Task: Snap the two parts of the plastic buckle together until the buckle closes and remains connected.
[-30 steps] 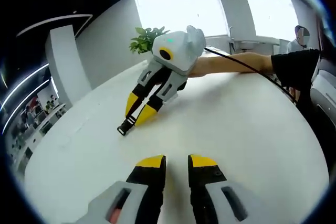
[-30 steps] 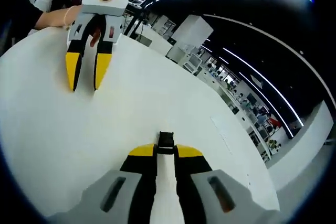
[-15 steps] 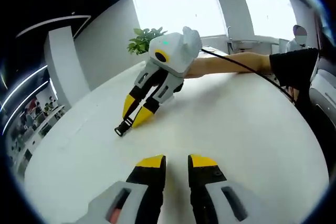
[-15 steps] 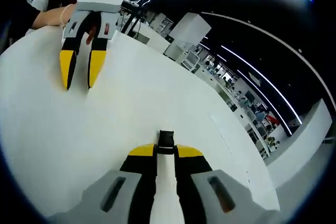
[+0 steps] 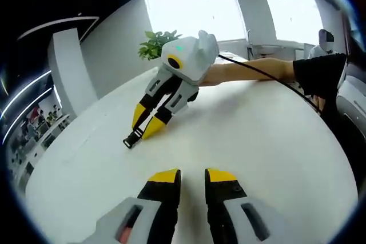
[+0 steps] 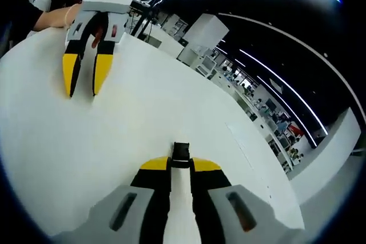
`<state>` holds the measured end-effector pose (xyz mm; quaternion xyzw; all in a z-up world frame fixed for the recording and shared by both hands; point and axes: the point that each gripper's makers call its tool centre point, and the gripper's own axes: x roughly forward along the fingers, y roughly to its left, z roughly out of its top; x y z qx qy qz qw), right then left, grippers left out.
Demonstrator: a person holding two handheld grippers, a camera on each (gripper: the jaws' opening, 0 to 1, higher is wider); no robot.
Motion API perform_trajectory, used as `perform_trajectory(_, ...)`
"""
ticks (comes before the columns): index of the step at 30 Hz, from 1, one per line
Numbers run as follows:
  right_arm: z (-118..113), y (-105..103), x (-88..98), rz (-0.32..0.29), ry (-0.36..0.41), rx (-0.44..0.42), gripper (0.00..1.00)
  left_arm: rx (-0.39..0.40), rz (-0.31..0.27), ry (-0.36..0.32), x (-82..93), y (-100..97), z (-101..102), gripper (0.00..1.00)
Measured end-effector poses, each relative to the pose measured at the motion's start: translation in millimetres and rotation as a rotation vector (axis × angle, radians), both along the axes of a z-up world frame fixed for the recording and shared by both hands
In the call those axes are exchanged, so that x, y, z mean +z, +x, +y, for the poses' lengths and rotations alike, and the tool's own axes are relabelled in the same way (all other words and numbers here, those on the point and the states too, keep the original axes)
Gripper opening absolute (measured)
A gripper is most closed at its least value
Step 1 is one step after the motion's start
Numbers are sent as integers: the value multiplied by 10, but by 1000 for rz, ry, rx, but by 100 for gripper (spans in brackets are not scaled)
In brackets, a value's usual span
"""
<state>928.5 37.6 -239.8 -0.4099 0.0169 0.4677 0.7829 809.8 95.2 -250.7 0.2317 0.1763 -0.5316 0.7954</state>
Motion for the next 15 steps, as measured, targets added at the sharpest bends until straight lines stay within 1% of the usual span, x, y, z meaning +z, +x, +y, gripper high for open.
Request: perform_trajectory(15,-23,22,3,-8,-4,-7,12,-3,4,-5,-4,-12,-19,16)
